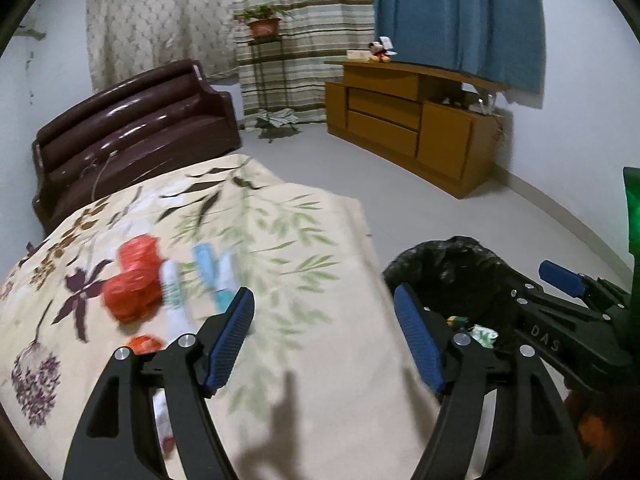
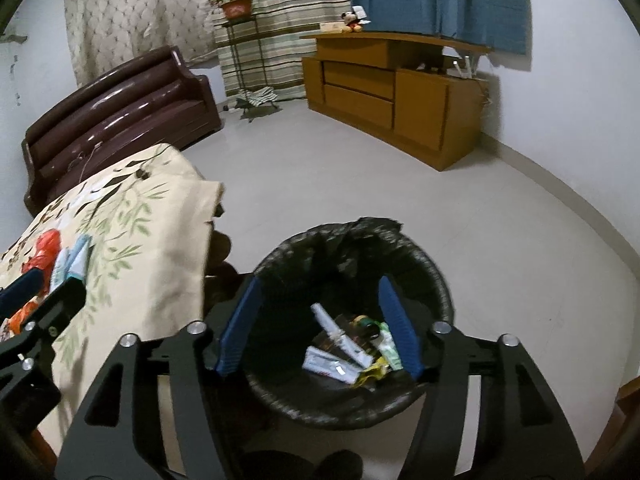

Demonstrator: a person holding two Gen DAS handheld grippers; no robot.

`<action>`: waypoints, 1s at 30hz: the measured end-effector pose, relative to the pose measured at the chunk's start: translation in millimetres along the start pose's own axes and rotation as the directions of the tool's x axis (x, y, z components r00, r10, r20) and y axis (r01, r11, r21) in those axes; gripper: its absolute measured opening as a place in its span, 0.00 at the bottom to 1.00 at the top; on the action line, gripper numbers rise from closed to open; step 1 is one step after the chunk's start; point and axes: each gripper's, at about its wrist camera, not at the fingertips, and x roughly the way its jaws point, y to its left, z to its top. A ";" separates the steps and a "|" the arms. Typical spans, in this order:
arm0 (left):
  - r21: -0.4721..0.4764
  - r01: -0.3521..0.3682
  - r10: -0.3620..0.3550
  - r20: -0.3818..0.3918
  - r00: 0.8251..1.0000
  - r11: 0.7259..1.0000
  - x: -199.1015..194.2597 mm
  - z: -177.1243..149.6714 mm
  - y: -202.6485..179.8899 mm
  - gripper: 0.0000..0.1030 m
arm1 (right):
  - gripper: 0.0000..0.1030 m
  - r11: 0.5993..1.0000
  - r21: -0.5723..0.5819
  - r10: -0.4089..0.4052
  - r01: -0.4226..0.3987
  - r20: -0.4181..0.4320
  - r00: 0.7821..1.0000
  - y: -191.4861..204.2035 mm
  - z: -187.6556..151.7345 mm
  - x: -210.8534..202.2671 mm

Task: Collect trash
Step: 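Move both open grippers back over the trash on the bed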

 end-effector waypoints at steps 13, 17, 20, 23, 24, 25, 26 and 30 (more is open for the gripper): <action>-0.122 -0.122 0.121 -0.016 0.993 0.985 -25.2 -25.7 87.5 0.70 | 0.60 0.990 -0.107 0.088 -0.089 -0.014 0.996 74.4 -14.9 -22.0; -0.154 -0.153 0.150 -0.032 0.988 0.976 -24.7 -32.6 112.8 0.70 | 0.60 0.987 -0.124 0.098 -0.100 -0.022 0.995 88.4 -19.5 -23.7; -0.168 -0.159 0.152 -0.055 0.987 0.973 -19.1 -36.6 125.7 0.70 | 0.60 0.985 -0.131 0.105 -0.109 -0.031 0.994 94.8 -22.2 -22.5; -0.174 -0.149 0.138 -0.076 0.987 0.973 -12.9 -39.8 131.7 0.70 | 0.60 0.984 -0.138 0.109 -0.114 -0.038 0.993 101.0 -24.2 -20.5; -0.171 -0.146 0.133 -0.081 0.988 0.974 -11.1 -40.8 132.0 0.70 | 0.60 0.984 -0.139 0.110 -0.114 -0.040 0.993 102.3 -24.7 -20.0; -0.169 -0.141 0.129 -0.085 0.988 0.975 -9.7 -41.3 132.1 0.70 | 0.60 0.983 -0.140 0.111 -0.115 -0.042 0.993 103.3 -25.2 -19.2; -0.165 -0.133 0.119 -0.089 0.989 0.977 -7.5 -41.6 132.0 0.70 | 0.60 0.983 -0.141 0.111 -0.116 -0.045 0.993 104.8 -25.8 -18.4; -0.151 -0.110 0.095 -0.106 0.990 0.982 -0.2 -42.8 131.6 0.61 | 0.60 0.983 -0.143 0.111 -0.118 -0.054 0.992 109.2 -26.8 -15.3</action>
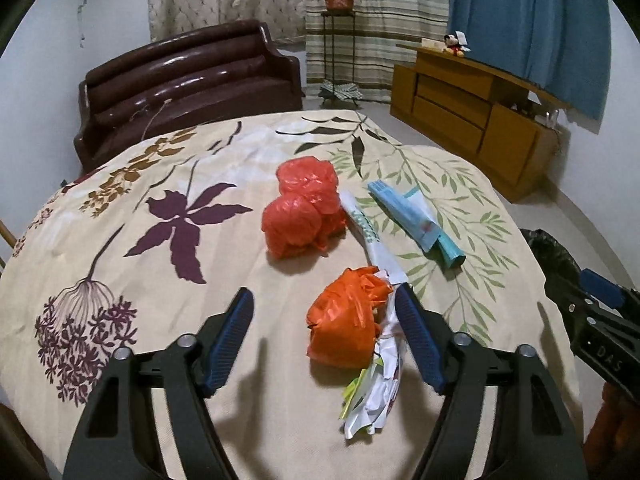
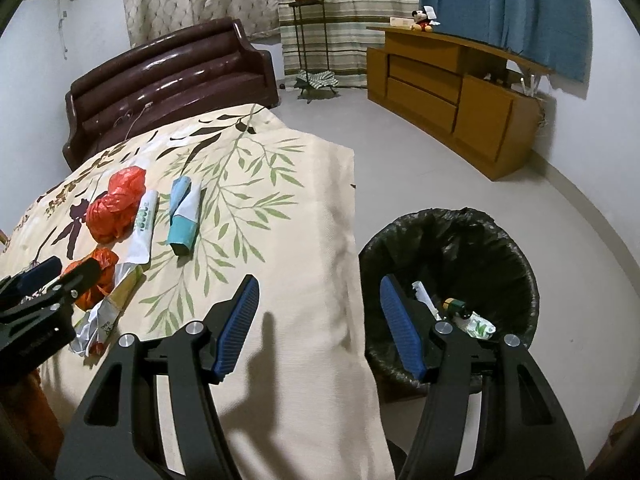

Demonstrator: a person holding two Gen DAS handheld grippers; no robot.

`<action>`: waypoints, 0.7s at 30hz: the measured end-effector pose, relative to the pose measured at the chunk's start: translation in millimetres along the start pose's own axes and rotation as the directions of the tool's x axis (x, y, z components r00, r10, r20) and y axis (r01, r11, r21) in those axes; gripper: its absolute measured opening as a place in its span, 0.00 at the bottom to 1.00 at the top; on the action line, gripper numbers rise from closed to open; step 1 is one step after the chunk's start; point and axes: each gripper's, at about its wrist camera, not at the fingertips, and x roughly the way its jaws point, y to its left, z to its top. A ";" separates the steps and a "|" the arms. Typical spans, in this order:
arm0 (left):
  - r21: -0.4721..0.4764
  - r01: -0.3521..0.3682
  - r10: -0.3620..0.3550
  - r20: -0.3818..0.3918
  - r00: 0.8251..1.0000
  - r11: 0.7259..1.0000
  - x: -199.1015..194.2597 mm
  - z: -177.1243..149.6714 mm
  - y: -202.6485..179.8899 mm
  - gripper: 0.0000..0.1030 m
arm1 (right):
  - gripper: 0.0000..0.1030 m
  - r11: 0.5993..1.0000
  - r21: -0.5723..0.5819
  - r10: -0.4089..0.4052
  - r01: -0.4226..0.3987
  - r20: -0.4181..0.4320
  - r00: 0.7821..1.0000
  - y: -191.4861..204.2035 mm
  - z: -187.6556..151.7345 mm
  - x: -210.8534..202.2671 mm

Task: Collect trash
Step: 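Move both open grippers back over the trash on the bed, then grasp the orange plastic bag with the left gripper while the right grasps the white crumpled wrapper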

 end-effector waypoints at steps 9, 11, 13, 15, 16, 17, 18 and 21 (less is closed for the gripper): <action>0.012 0.051 -0.051 -0.024 0.998 0.999 3.3 -3.7 3.1 0.37 | 0.60 1.000 -0.011 0.001 -0.001 -0.001 1.000 7.6 0.6 2.1; 0.011 0.050 -0.050 -0.017 0.999 0.999 -0.4 -4.9 6.0 0.37 | 0.60 1.000 -0.014 0.002 -0.002 -0.001 1.000 10.5 0.3 1.5; 0.007 0.049 -0.049 -0.010 0.999 0.999 -4.3 -4.7 9.8 0.36 | 0.60 1.000 -0.020 0.006 -0.006 0.000 1.000 14.6 -0.3 0.2; 0.002 0.042 -0.042 0.000 0.999 0.999 -10.3 -5.8 16.1 0.36 | 0.60 1.000 -0.027 0.010 -0.010 0.000 1.000 20.7 -0.7 -0.8; -0.001 0.039 -0.039 0.004 0.999 0.999 -13.1 -6.4 19.2 0.36 | 0.60 0.999 -0.032 0.015 -0.015 0.000 1.000 24.0 -1.5 -2.1; -0.002 0.035 -0.035 0.009 0.999 0.999 -15.9 -7.1 22.2 0.36 | 0.60 0.999 -0.037 0.019 -0.019 0.000 1.000 27.0 -2.1 -3.1; -0.002 0.026 -0.026 0.016 1.000 1.000 -20.0 -8.9 27.0 0.36 | 0.60 0.999 -0.042 0.023 -0.023 0.000 1.000 30.4 -2.4 -4.4; -0.009 0.006 -0.005 0.027 1.000 1.000 -28.5 -13.2 39.4 0.36 | 0.60 0.997 -0.065 0.040 -0.040 0.001 0.999 45.5 -4.0 -7.7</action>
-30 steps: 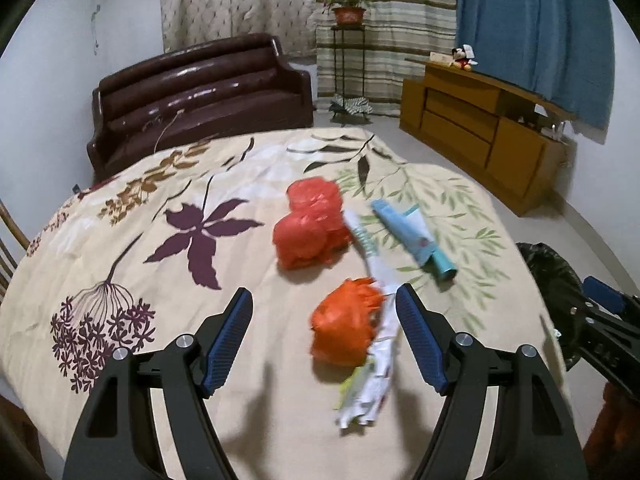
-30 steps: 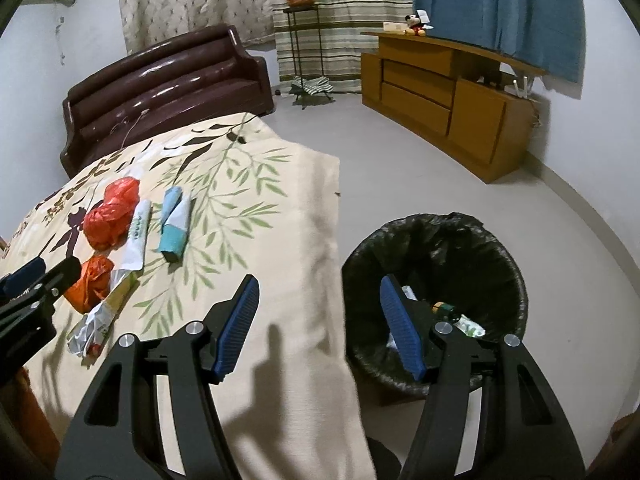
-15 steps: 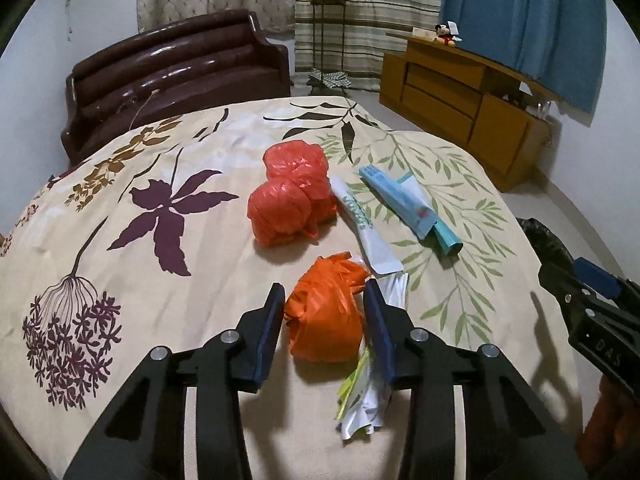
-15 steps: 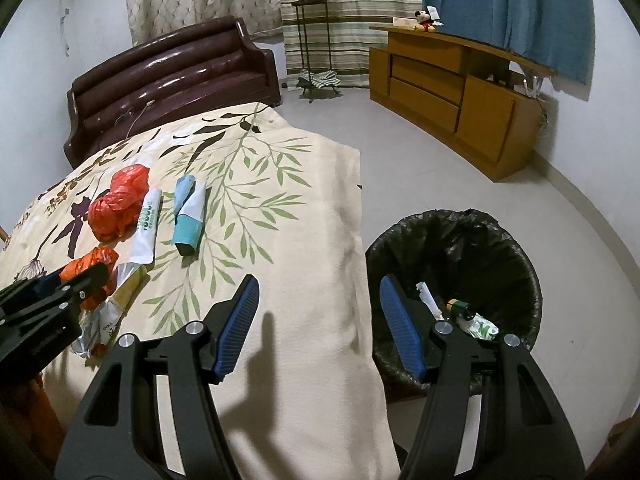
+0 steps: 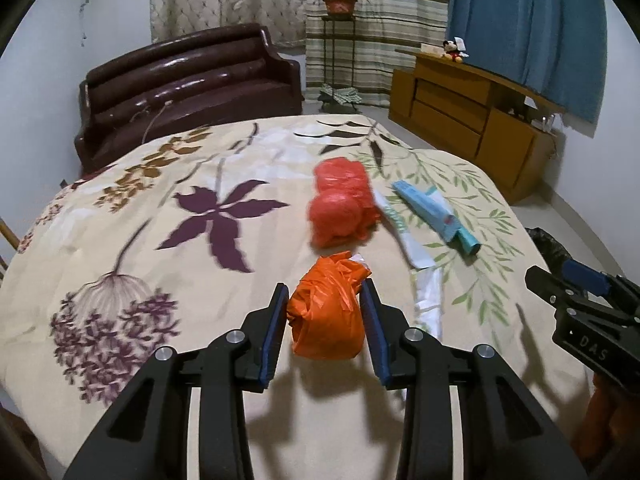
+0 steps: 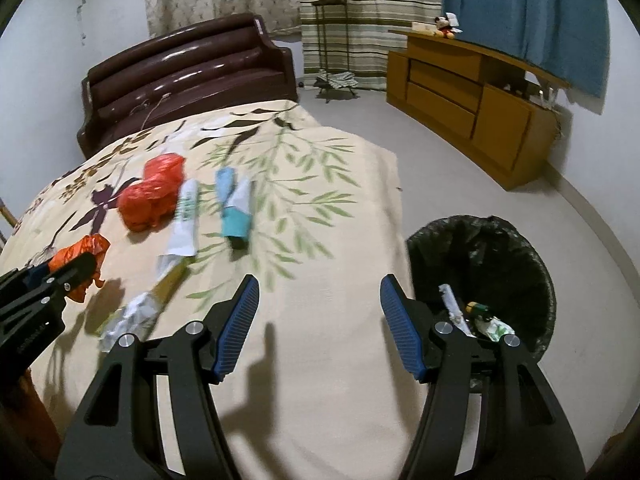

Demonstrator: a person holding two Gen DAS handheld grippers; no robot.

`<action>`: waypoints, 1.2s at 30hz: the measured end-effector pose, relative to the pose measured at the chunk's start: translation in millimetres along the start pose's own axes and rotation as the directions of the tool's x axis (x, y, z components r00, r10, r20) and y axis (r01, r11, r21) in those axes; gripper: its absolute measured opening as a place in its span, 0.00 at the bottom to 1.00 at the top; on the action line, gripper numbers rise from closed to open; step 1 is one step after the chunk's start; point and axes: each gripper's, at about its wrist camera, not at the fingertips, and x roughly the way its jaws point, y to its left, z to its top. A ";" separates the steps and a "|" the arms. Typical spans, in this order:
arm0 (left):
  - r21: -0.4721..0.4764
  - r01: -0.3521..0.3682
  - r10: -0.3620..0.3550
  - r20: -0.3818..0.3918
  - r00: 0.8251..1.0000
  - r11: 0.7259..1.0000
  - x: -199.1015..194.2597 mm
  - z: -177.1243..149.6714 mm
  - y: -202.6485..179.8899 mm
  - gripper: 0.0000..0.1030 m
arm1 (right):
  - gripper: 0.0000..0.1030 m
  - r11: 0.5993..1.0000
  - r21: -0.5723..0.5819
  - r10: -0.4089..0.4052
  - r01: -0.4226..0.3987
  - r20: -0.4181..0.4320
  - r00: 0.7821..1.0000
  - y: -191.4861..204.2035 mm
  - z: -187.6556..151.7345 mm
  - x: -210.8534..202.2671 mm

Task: Collect trash
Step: 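Grasp the orange plastic bag with the left gripper while the right grasps the white crumpled wrapper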

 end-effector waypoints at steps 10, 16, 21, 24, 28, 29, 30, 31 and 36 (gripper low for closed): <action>-0.045 -0.064 0.065 0.014 0.998 0.997 -20.6 -15.6 47.2 0.36 | 0.60 0.994 -0.085 0.066 -0.066 -0.002 0.998 59.1 -2.8 -8.8; -0.080 -0.083 0.084 0.014 0.996 0.993 -28.1 -23.3 71.1 0.36 | 0.60 0.987 -0.126 0.098 -0.100 -0.026 0.995 93.1 -6.8 -4.6; -0.094 -0.080 0.081 0.008 0.997 0.992 -28.6 -30.8 80.9 0.36 | 0.60 0.985 -0.154 0.073 -0.082 -0.066 0.995 107.4 -11.5 6.7; -0.095 -0.071 0.072 0.002 0.997 0.993 -27.9 -35.1 81.5 0.36 | 0.60 0.986 -0.152 0.052 -0.063 -0.076 0.996 104.1 -14.0 8.4; -0.094 -0.059 0.059 -0.001 0.998 0.994 -26.3 -37.6 81.3 0.36 | 0.60 0.988 -0.152 0.026 -0.038 -0.078 0.997 97.4 -14.3 8.6; -0.096 -0.056 0.056 -0.001 0.998 0.994 -26.0 -37.7 81.2 0.36 | 0.60 0.988 -0.148 0.025 -0.037 -0.080 0.996 95.3 -14.2 8.4; -0.097 -0.054 0.055 -0.002 0.999 0.994 -25.7 -37.6 80.8 0.36 | 0.59 0.988 -0.147 0.025 -0.037 -0.080 0.996 94.2 -14.2 8.1; -0.098 -0.053 0.053 -0.001 0.999 0.994 -25.5 -37.4 80.3 0.36 | 0.58 0.988 -0.148 0.026 -0.037 -0.080 0.996 93.7 -14.0 8.3; -0.097 -0.053 0.053 0.000 0.999 0.994 -25.3 -36.7 79.0 0.36 | 0.47 0.986 -0.161 0.032 -0.045 -0.085 0.996 94.3 -13.5 9.3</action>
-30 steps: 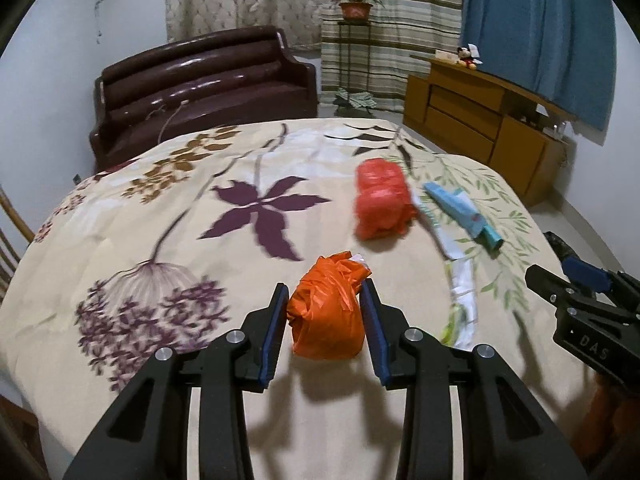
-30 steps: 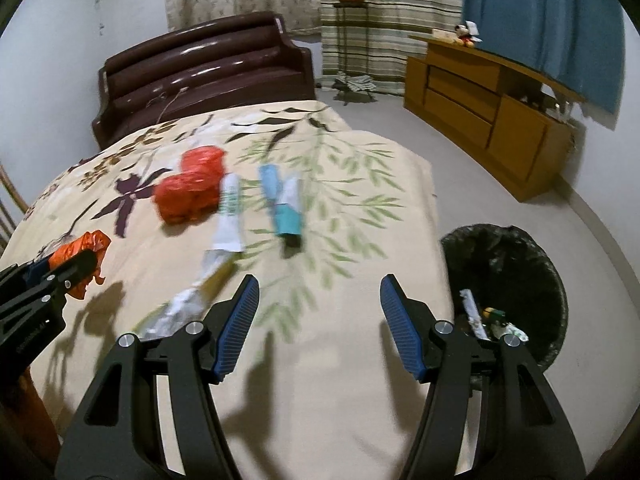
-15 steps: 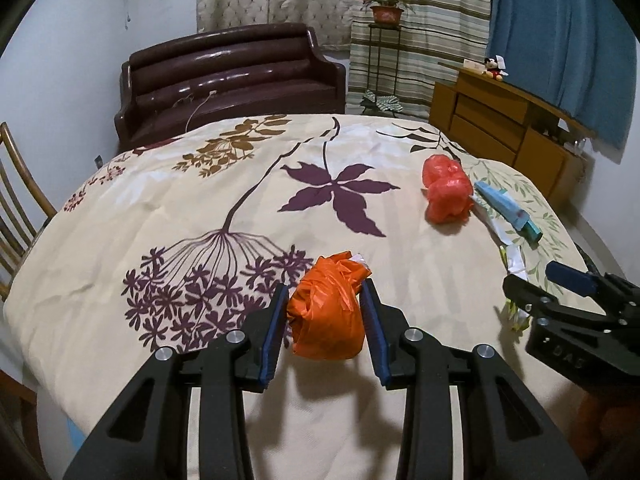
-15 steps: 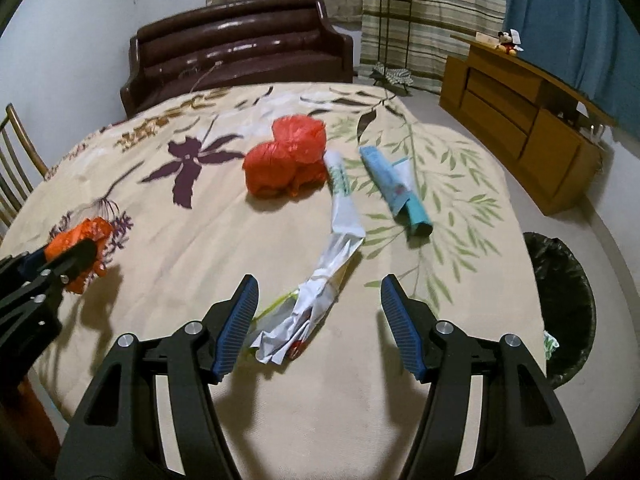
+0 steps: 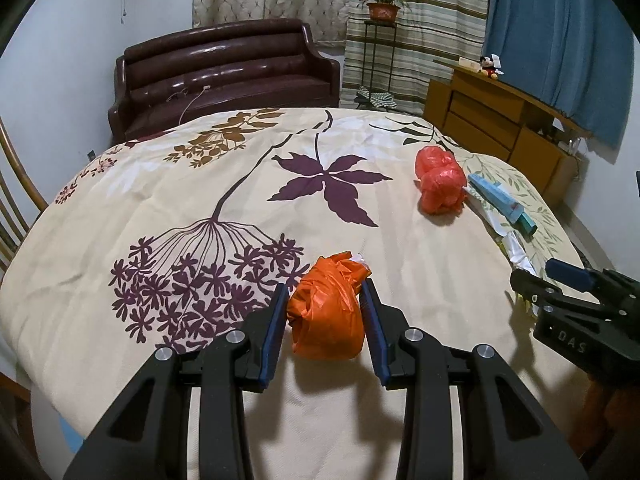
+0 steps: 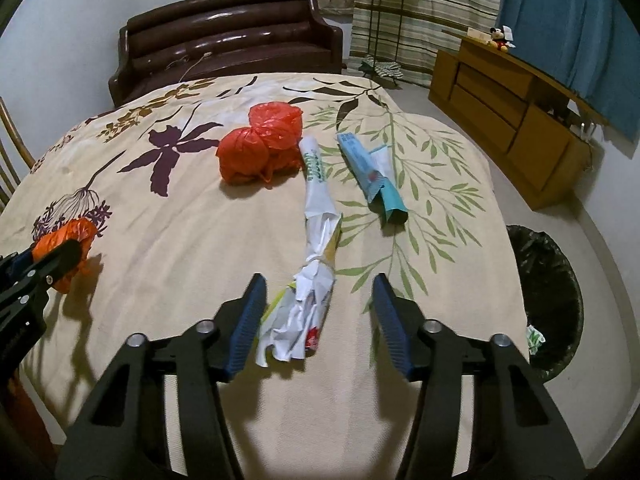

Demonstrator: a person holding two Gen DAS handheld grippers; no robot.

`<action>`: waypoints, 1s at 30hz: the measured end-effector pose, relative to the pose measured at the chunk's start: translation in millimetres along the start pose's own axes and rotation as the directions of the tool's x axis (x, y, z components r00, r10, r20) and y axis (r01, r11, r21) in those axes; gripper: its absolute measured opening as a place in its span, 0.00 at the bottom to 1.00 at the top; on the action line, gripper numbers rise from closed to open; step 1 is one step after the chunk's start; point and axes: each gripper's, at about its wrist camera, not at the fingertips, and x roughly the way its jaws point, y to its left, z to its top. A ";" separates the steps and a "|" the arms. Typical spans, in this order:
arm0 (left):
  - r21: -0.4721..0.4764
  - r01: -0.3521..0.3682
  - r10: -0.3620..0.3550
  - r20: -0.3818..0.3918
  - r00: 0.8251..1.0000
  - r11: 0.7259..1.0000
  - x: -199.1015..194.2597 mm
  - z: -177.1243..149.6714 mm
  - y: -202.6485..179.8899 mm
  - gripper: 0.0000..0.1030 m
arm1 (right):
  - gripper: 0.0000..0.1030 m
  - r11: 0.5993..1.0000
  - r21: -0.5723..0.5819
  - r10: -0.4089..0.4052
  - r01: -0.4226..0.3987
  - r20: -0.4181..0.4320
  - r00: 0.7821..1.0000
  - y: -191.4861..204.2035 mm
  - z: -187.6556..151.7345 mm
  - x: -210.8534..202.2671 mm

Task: Collect trash
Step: 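Grasp the orange plastic bag with the left gripper while the right grasps the white crumpled wrapper, then carry the orange bag and white wrapper over the black bin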

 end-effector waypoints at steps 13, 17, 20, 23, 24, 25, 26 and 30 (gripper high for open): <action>-0.004 -0.003 0.003 -0.006 1.000 1.000 2.3 -1.3 -4.2 0.36 | 0.22 1.000 -0.009 0.022 -0.022 -0.010 1.000 -1.8 -4.9 0.6; -0.007 -0.001 0.001 0.001 1.000 1.000 1.1 -1.5 -7.8 0.36 | 0.22 1.000 -0.012 0.024 -0.024 -0.003 1.000 -3.4 -6.1 -3.3; -0.004 0.002 -0.002 0.002 1.000 1.000 0.6 -1.2 -11.5 0.36 | 0.21 1.000 -0.008 0.025 -0.025 0.003 1.000 -6.2 -7.7 -5.1; -0.001 0.005 -0.005 0.006 1.000 1.000 -0.7 -1.3 -16.8 0.36 | 0.21 1.000 -0.003 0.028 -0.028 0.007 1.000 -9.3 -8.5 -6.9; -0.001 0.006 -0.006 0.007 1.000 1.000 -0.9 -1.2 -18.0 0.36 | 0.21 1.000 -0.001 0.028 -0.028 0.011 1.000 -10.3 -8.9 -7.9; 0.001 0.006 -0.006 0.009 1.000 1.000 -1.5 -1.2 -19.8 0.36 | 0.21 1.000 0.001 0.027 -0.027 0.016 1.000 -11.6 -9.1 -9.6; 0.002 0.007 -0.007 0.011 1.000 1.000 -1.9 -1.0 -21.1 0.36 | 0.21 1.000 0.002 0.027 -0.027 0.020 0.999 -12.6 -9.1 -10.9; 0.010 0.015 -0.015 0.019 1.000 1.000 -4.7 -0.7 -30.2 0.36 | 0.21 0.999 0.013 0.031 -0.031 0.037 0.999 -19.5 -10.3 -17.9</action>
